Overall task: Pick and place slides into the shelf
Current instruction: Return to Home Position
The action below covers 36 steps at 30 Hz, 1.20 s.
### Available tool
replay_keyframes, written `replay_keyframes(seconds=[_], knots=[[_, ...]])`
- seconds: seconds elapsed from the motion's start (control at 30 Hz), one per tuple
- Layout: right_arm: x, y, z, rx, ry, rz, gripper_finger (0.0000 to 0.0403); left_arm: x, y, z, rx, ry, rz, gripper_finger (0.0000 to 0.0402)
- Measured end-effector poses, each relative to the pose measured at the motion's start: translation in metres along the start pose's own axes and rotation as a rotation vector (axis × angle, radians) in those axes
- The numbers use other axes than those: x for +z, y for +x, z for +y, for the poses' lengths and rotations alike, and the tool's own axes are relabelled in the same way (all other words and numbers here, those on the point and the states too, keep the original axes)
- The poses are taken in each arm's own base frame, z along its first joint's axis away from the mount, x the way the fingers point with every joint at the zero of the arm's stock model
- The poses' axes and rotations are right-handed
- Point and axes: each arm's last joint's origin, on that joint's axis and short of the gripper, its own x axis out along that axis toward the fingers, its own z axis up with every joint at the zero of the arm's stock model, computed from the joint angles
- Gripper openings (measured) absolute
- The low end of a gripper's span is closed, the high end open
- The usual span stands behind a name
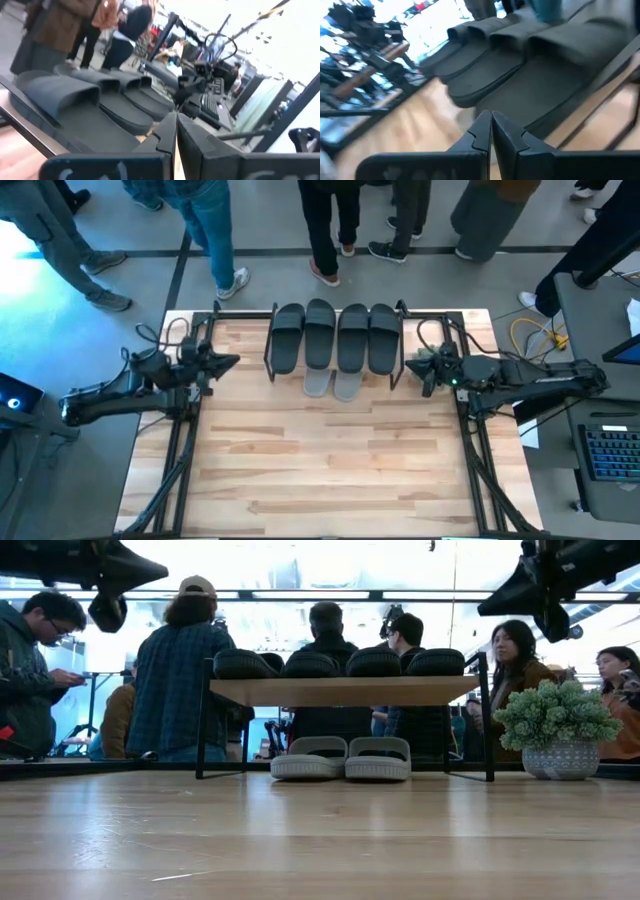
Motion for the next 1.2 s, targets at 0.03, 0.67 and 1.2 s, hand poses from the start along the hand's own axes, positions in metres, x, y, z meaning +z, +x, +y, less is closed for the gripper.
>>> replay_keyframes(seconds=[0.03,0.67,1.2], knots=[[0.0,-0.001,0.0,0.014,0.024,0.002,0.0009,-0.001,-0.003,0.001,0.001,0.003,-0.02,0.0],[0.001,0.002,0.008,0.164,-0.061,0.03,0.0009,-0.008,-0.023,-0.004,-0.402,0.094,-0.056,0.0],[-0.02,-0.016,-0.009,0.535,-0.212,-0.134,0.0009,-0.037,-0.013,0.009,-0.437,0.13,-0.044,0.0]])
